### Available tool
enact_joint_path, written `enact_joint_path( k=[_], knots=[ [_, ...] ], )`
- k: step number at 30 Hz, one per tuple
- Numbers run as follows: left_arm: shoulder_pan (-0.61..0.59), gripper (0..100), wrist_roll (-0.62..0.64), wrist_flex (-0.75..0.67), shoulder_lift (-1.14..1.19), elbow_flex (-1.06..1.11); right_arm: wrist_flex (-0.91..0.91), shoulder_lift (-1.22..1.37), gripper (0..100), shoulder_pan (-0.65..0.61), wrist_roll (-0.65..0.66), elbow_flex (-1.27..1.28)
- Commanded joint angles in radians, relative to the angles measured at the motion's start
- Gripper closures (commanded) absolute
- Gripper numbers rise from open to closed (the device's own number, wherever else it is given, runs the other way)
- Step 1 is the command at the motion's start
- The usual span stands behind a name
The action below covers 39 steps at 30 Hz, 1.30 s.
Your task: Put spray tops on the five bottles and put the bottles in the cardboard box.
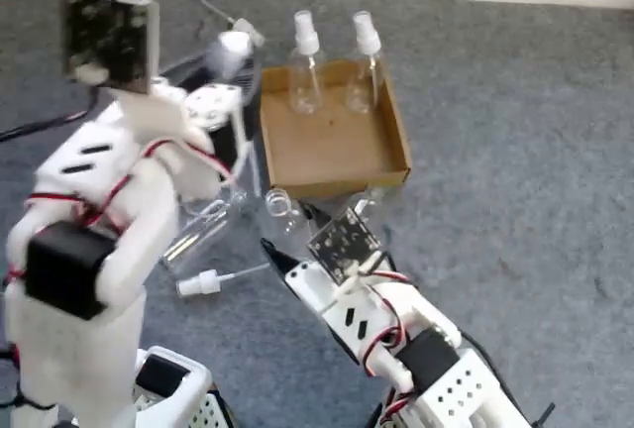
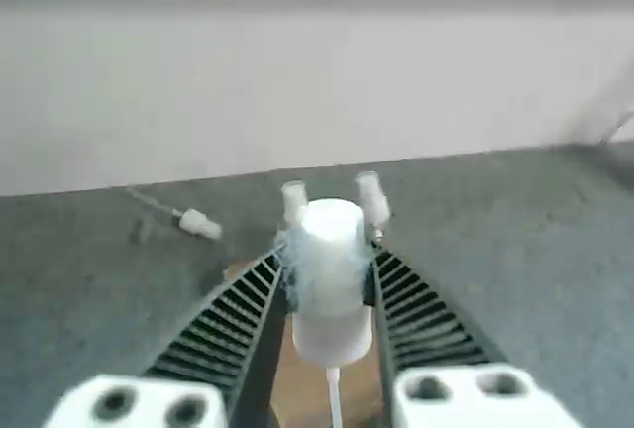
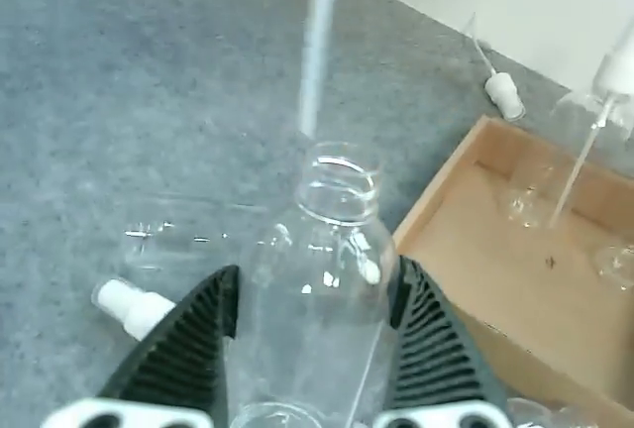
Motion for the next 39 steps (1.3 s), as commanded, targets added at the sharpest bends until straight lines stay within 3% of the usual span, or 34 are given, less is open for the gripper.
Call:
enact_joint_path(
  k=[1,11,24,39],
  knots=[
    [0.042,100,0.034,-0.040,-0.016,0.004,-0.024,-0.039,99.5,0.007,-0.008,0.007],
    [0.044,100,0.038,-0.069,-0.008,0.018,-0.024,-0.041,99.5,0.007,-0.008,0.008],
    [0.117,100,0.034,-0.069,-0.016,0.197,-0.024,-0.044,99.5,0.007,-0.011,0.013],
    [0.113,100,0.032,-0.068,-0.016,0.150,-0.024,-0.044,99.5,0.007,-0.011,0.010]
  ],
)
